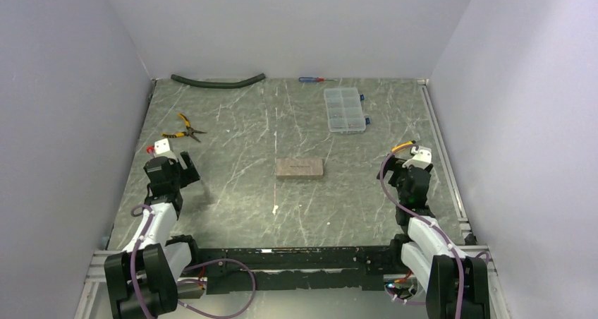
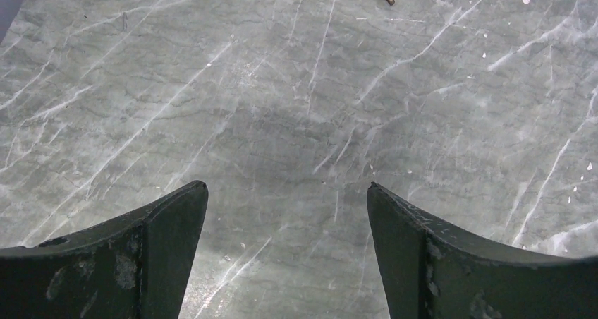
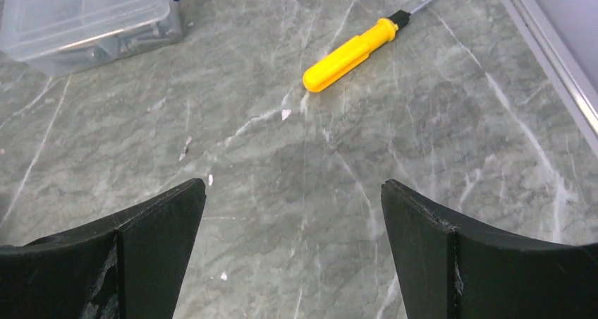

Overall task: Organize the sunglasses
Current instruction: Reset both arms

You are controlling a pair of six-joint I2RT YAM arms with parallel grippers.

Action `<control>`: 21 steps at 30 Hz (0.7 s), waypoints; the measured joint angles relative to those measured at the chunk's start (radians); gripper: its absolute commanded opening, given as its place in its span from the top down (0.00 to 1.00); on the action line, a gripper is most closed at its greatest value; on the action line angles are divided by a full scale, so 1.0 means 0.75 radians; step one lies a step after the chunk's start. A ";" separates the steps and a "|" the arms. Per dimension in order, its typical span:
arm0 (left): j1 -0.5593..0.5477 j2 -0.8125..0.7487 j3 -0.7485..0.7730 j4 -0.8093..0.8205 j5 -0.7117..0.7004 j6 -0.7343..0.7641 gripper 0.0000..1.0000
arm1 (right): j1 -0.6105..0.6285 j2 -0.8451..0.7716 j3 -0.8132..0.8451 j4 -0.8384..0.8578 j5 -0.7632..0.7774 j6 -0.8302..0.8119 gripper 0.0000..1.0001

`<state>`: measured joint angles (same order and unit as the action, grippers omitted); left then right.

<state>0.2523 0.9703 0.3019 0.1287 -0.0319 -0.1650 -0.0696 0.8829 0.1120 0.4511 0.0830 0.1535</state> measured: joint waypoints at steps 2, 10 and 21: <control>0.000 0.000 0.001 -0.001 -0.003 0.001 0.09 | 0.000 0.007 0.000 0.031 0.009 0.003 0.00; 0.013 0.000 0.001 -0.019 -0.001 0.004 0.05 | -0.001 0.019 0.002 0.077 0.035 0.022 0.00; 0.016 0.003 0.001 -0.027 0.052 0.029 0.05 | -0.003 0.189 0.191 -0.063 0.299 0.210 0.02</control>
<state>0.2642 0.9726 0.3023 0.1081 0.0071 -0.1432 -0.0715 1.0245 0.2554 0.4042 0.3073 0.3107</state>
